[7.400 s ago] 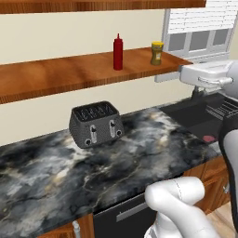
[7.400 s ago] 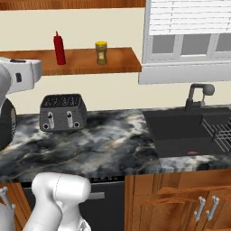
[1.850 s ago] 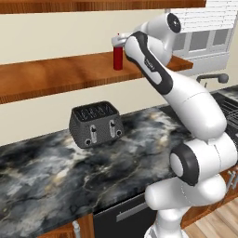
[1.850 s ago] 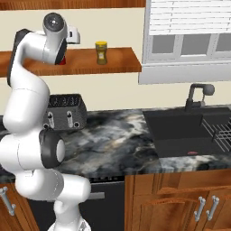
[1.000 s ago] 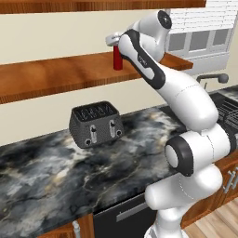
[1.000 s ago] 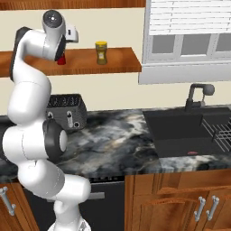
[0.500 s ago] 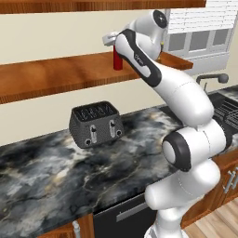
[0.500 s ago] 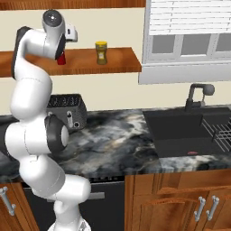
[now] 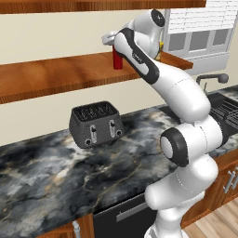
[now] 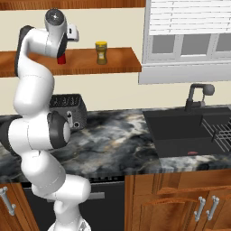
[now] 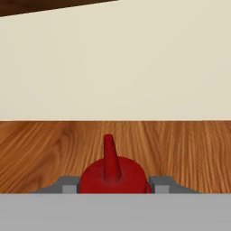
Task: Collect the turmeric, ketchup, and shaker from the cabinet and place them next to the stove.
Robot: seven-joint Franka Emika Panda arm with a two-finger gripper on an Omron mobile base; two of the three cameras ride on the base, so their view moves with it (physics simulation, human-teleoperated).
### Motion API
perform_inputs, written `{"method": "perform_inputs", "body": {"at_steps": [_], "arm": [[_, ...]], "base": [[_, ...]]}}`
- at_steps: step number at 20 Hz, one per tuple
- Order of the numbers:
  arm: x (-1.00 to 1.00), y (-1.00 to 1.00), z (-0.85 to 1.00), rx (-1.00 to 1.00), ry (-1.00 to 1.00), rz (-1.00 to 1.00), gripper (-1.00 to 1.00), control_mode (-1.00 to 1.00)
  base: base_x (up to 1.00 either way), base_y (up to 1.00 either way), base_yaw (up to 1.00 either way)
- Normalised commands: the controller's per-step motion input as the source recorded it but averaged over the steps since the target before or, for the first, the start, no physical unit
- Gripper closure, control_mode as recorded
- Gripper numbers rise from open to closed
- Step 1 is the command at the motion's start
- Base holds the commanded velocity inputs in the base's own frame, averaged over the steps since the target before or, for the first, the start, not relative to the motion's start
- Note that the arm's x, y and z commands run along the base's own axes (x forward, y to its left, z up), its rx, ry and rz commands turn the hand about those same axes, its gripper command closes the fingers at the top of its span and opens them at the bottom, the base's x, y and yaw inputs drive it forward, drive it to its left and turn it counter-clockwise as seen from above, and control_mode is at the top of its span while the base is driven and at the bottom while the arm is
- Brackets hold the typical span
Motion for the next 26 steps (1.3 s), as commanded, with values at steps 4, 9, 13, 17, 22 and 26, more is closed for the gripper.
{"method": "perform_inputs", "body": {"at_steps": [4,9,13,17,22,26], "arm": [[0.02,0.0,-0.04,0.0,0.0,0.0,1.0,-1.0],[0.0,0.0,0.0,0.0,0.0,0.0,1.0,-1.0],[0.0,0.0,-0.02,0.0,0.0,0.0,1.0,-1.0],[0.0,0.0,-0.07,0.0,0.0,0.0,1.0,-1.0],[-0.22,0.0,-0.13,0.0,-0.01,0.03,1.0,-1.0],[-0.67,0.0,-0.11,0.02,-0.08,0.08,1.0,-1.0]], "base": [[0.0,0.0,0.0],[0.0,0.0,0.0],[0.0,0.0,0.0],[0.0,0.0,0.0],[0.0,0.0,0.0],[0.0,0.0,0.0]]}}
